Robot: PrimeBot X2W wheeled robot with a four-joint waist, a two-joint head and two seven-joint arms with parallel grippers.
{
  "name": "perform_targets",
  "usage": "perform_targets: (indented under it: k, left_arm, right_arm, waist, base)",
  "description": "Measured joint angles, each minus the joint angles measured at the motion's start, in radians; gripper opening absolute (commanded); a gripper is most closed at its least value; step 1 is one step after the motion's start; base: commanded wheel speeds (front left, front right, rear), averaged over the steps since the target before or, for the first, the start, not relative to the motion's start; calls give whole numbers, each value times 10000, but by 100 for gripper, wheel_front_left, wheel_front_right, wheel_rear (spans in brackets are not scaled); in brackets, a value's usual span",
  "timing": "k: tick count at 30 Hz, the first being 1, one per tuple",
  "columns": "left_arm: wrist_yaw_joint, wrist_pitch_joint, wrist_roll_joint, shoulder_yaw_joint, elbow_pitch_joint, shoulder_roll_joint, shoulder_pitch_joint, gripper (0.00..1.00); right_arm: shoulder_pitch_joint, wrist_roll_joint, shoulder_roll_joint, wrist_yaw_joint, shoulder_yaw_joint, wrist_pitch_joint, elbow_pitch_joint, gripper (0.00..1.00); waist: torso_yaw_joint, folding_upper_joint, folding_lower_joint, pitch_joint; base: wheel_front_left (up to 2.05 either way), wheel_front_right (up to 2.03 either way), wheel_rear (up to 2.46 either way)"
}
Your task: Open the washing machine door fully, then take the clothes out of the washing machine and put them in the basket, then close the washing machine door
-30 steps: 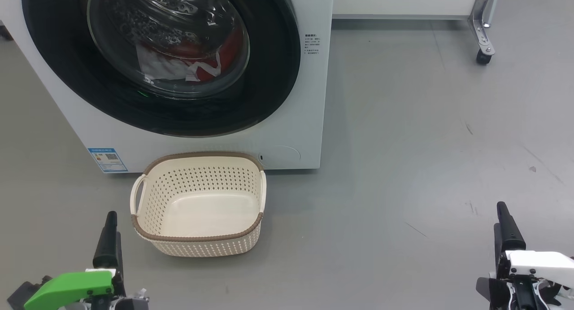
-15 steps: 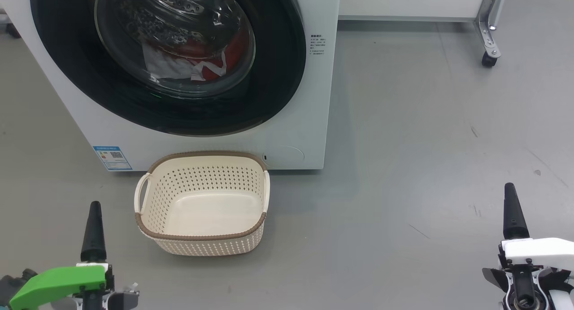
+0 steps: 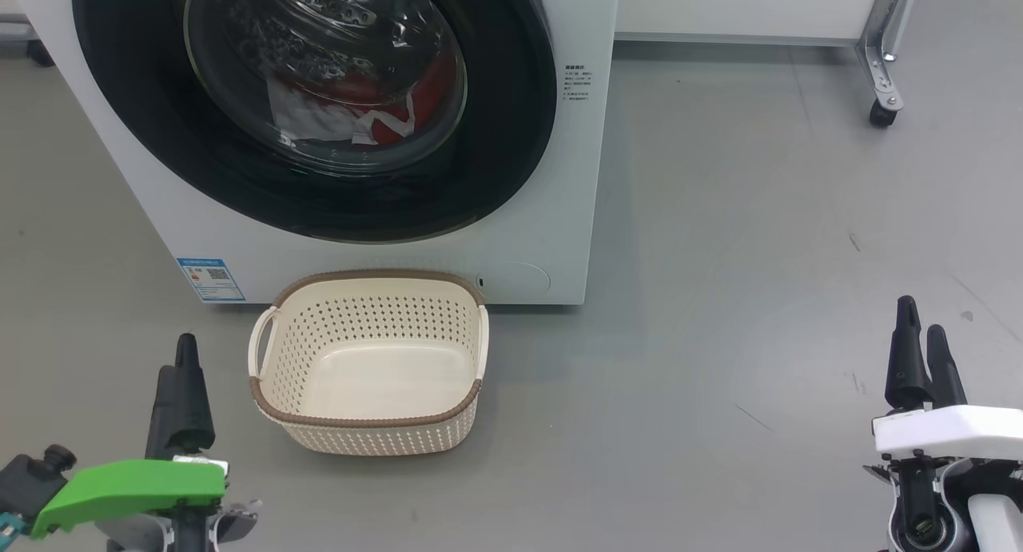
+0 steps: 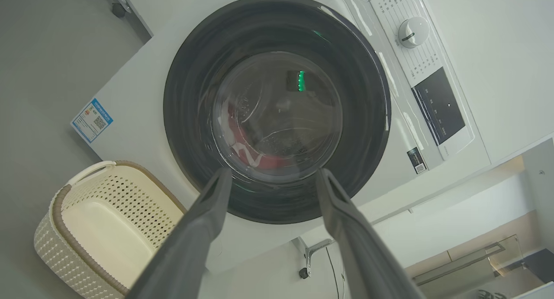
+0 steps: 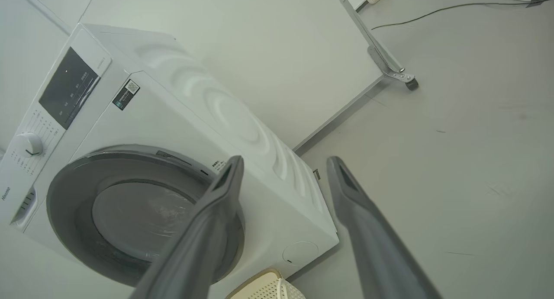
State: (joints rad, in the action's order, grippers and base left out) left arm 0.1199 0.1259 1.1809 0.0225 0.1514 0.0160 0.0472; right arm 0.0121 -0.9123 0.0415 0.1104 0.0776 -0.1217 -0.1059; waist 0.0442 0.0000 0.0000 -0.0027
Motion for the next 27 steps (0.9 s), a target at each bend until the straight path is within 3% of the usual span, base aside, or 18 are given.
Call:
perform_targets:
  k: [8,18,27]
  left_arm:
    - [0,295,-1177,-387,-140,25,-12,100]
    - [-8,640,-3862,-635,-153,52,-54,100]
    - [-391,961,-5547,-949,-148,98,-56,100]
  right_arm:
    - [-3,1593,35,-167,-347,-270,148,100]
    - [-19,3333,56,-529,-545,-644,207,100]
    - [-19,4847,82,-794,-798,-982,238,100]
  waist:
    - [-3,0,0,2]
    - [-6,0,0,129]
    - [-5,0,0,208]
  base:
    - [0,0,0]
    - [0,0,0]
    - [0,0,0]
